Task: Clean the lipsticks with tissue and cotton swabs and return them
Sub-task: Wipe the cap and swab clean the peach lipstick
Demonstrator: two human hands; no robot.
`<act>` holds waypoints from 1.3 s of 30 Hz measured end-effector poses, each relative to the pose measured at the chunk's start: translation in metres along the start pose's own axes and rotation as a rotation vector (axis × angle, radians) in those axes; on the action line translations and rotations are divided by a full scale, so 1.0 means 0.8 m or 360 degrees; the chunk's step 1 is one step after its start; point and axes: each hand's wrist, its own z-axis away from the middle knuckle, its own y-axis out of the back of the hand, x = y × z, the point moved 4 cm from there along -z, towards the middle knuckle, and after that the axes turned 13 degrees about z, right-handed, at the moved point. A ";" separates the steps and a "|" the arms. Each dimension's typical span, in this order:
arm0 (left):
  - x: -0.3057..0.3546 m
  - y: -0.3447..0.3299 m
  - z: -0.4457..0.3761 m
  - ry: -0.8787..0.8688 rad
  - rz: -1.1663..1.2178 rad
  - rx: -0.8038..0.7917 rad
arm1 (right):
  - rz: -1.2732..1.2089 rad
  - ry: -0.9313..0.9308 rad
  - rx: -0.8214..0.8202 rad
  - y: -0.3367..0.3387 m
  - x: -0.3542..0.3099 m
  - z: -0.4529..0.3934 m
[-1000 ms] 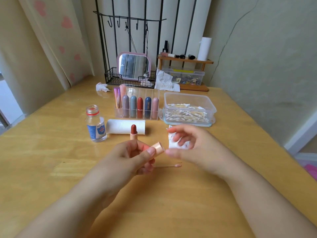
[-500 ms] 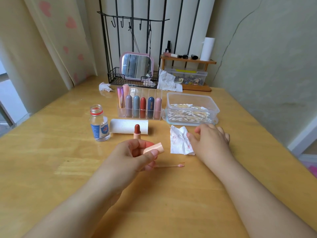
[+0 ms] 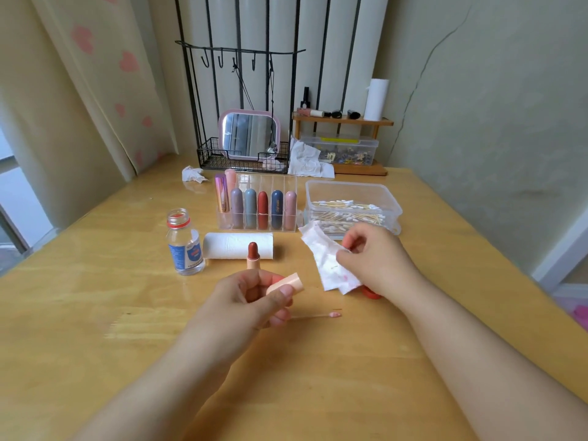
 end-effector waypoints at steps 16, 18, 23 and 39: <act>0.015 -0.012 0.013 -0.0037 0.0436 -0.0401 | -0.0093 0.1187 0.0384 0.015 -0.046 0.098; 0.015 -0.013 0.013 -0.0025 0.0456 -0.0442 | -0.0085 0.1229 0.0405 0.020 -0.046 0.100; 0.012 -0.014 0.015 0.0042 0.0470 -0.0467 | 0.0206 0.1289 0.0544 0.026 -0.043 0.097; 0.011 -0.014 0.016 -0.0128 0.0030 -0.0700 | -0.0976 0.0116 -0.0855 0.008 -0.034 0.094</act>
